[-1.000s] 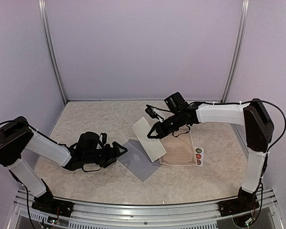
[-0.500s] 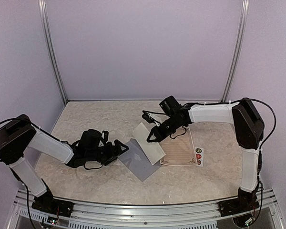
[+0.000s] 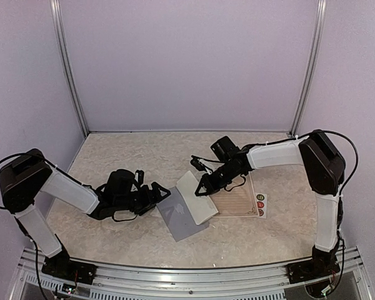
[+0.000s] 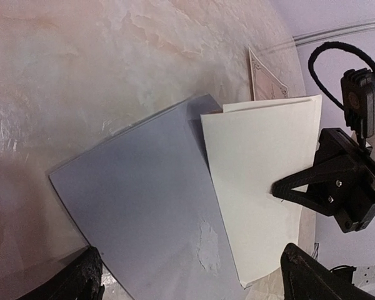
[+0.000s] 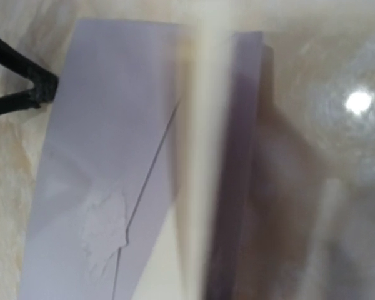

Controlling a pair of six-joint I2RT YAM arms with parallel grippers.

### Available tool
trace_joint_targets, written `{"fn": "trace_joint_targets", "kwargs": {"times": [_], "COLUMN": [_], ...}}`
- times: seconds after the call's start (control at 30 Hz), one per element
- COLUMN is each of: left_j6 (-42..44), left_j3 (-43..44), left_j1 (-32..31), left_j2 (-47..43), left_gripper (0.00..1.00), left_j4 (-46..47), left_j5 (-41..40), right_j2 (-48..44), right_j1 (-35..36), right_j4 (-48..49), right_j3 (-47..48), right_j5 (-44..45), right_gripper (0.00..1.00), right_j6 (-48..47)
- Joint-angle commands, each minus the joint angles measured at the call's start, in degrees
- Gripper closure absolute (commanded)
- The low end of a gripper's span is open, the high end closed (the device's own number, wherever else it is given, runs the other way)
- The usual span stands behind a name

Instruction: Place the letter into the envelope and seal it

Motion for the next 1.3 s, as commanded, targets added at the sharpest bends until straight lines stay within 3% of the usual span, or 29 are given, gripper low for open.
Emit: {"fn": "trace_joint_targets", "kwargs": {"times": [0.0, 0.5, 0.87, 1.27], "left_j6": [-0.93, -2.34, -2.46, -1.76], "left_j3": [-0.77, -0.98, -2.43, -1.38], "left_j1": [-1.05, -3.29, -3.46, -3.55], "left_j2": [2.43, 2.83, 0.22, 1.12], "left_gripper": [0.06, 0.06, 0.05, 0.05], "left_j4": [-4.73, -2.31, -3.29, -3.10], "left_j5": [0.22, -0.12, -1.74, -1.27], "right_j2": [0.16, -3.85, -9.59, -7.20], "right_j1": [-0.33, 0.16, 0.15, 0.24], "right_j4": [5.07, 17.32, 15.28, 7.85], "right_j3": [-3.08, -12.44, -15.50, -13.52], "right_j5": [-1.15, -0.28, 3.86, 5.59], "right_gripper": [1.00, 1.00, 1.00, 1.00], "right_j6": [5.51, 18.47, 23.84, 24.00]}}
